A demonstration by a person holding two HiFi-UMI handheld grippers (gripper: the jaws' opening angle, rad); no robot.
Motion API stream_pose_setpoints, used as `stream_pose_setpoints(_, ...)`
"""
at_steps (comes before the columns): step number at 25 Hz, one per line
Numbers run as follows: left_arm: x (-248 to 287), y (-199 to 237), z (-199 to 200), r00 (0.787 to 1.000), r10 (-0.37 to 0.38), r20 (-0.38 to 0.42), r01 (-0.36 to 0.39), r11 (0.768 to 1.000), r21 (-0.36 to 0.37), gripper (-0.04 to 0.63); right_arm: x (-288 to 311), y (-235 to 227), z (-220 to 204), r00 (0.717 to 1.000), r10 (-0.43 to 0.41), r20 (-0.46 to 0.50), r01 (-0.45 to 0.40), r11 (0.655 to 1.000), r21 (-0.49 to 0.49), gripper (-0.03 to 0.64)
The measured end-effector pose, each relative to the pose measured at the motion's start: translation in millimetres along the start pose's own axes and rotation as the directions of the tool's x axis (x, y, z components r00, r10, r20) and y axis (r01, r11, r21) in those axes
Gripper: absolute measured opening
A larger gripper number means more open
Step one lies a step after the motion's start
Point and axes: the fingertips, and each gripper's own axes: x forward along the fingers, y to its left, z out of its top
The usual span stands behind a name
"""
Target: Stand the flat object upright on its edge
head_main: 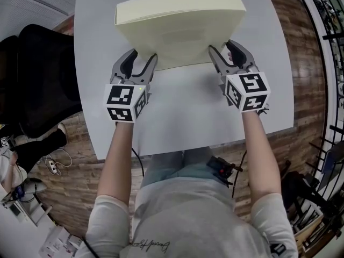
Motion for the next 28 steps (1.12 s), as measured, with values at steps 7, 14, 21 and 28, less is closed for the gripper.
stream_pose_setpoints(7,-5.8,-2.1,-5.4,1.000,-0.003,-0.001,0.003,1.000,-0.011,0.229,-4.3,4.8,-6.5,1.000,0.006,-0.018,-0.006,1.000,0.009,0.222)
stream_pose_setpoints(14,-9.0,-8.0,-11.2,1.000,-0.016,-0.021,0.015,1.000,-0.024,0.229,-11.0,6.1,-14.7,0.999,0.014,-0.043,-0.014,1.000,0.007,0.222)
stream_pose_setpoints(21,-11.2,-11.5,-15.1,0.999,-0.023,-0.038,0.021,0.999,-0.045,0.229,-13.2,6.3,-18.2,0.997,0.027,-0.067,-0.027,1.000,0.003,0.219)
stream_pose_setpoints(28,-12.6,-11.6,-15.9,0.998,-0.038,-0.058,0.035,0.998,-0.049,0.230,-13.2,7.0,-18.6,0.994,0.045,-0.097,-0.045,0.999,-0.003,0.218)
